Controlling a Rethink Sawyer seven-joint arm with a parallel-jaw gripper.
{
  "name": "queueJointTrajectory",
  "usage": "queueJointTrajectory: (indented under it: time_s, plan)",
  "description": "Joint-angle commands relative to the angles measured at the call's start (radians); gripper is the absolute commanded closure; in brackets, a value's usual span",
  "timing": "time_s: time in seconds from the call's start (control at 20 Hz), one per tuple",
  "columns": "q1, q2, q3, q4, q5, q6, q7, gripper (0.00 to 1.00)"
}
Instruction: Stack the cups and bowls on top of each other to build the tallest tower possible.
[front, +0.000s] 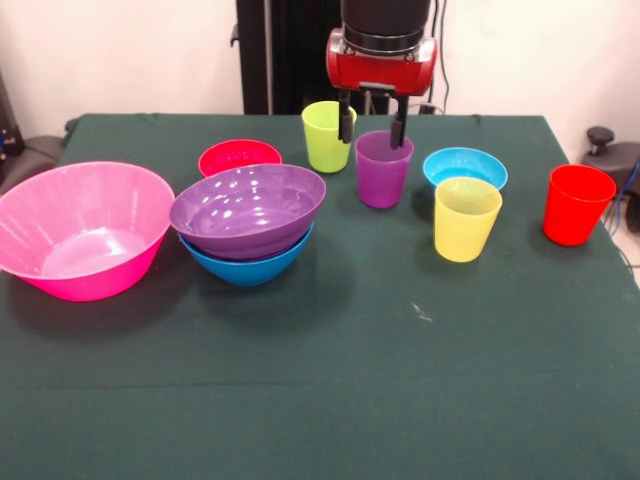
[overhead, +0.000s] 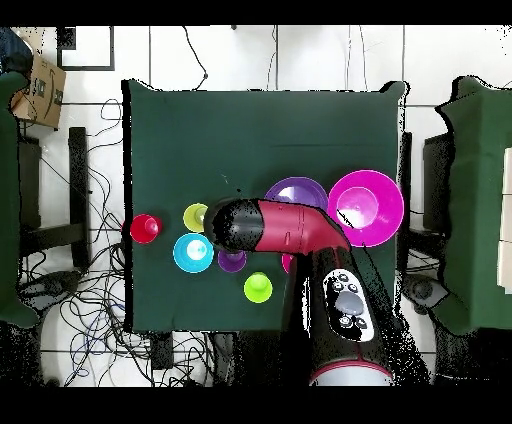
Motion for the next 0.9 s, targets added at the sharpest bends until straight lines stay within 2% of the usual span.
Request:
queueJointTrajectory:
  time_s: [0.05, 0.9]
  plan:
    - [0.019, 0.024, 0.021, 0.054, -0.006, -0.001, 0.102, 0.00]
    - [0.032, 0.014, 0.006, 0.054, 0.002, 0.007, 0.101, 0.00]
